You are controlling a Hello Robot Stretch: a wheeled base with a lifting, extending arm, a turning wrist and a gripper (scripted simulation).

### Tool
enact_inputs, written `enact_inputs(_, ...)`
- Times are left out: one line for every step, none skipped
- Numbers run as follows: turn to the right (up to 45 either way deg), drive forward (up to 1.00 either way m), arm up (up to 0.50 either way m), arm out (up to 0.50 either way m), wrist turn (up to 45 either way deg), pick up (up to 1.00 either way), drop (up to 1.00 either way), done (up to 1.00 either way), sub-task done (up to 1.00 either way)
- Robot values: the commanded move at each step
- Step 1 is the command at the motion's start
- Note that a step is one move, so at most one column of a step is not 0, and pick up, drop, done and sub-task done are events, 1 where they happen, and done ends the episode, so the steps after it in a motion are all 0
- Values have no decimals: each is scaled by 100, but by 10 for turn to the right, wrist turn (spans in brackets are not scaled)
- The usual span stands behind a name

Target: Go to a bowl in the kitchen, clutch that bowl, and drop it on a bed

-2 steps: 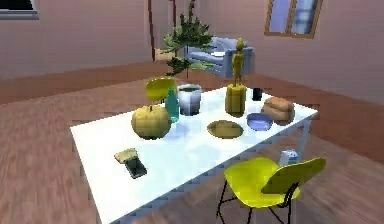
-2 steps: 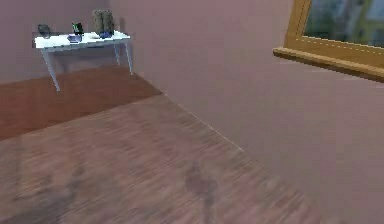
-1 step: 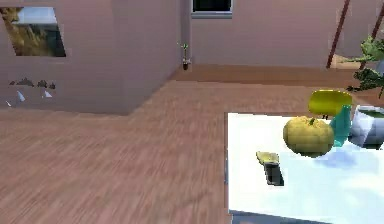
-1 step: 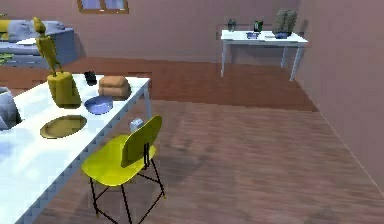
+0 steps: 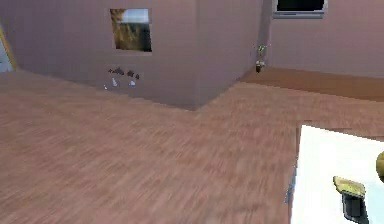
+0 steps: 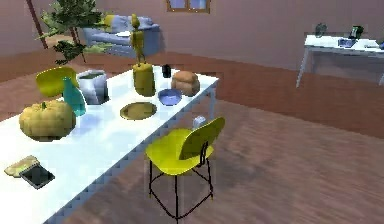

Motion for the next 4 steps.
enact_inputs(450,0,0,0,0,0,0,0,0)
enact_inputs(450,0,0,0,0,0,0,0,0)
enact_inputs(90,0,0,0,0,0,0,0,0)
enact_inputs(30,0,0,0,0,0,0,0,0)
